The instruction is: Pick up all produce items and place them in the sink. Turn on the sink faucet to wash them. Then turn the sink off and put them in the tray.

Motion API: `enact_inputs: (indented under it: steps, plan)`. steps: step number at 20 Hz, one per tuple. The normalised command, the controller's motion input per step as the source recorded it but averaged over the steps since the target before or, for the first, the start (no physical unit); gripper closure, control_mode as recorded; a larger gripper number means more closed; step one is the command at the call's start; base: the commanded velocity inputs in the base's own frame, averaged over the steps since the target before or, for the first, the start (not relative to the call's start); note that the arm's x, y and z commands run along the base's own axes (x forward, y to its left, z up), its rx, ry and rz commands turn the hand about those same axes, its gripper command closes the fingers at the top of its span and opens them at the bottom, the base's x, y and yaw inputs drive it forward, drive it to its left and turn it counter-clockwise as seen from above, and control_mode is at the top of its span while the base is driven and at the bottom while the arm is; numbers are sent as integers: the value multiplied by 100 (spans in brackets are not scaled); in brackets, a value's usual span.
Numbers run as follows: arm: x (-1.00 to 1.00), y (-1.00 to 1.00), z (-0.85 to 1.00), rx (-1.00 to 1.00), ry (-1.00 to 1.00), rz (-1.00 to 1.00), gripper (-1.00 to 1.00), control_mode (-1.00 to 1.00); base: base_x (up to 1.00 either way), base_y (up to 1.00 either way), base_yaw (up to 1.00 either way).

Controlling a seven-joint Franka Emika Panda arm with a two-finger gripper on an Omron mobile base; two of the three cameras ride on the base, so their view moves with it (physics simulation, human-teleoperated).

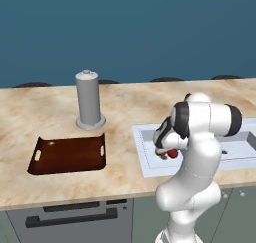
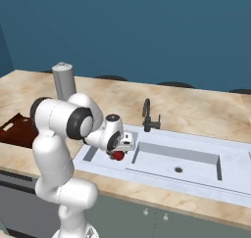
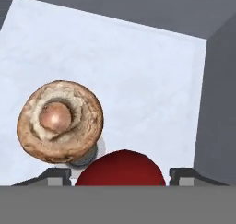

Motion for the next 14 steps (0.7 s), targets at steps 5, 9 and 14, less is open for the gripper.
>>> enact_inputs:
  steps: [5,9,14]
  plan:
    - [0,0,71,0,0,0,-100,-100,0,0,0]
    - [-14,0,96,0,0,0,-100,-100,0,0,0]
    - [-25,0,100,0,0,0,-100,-100,0,0,0]
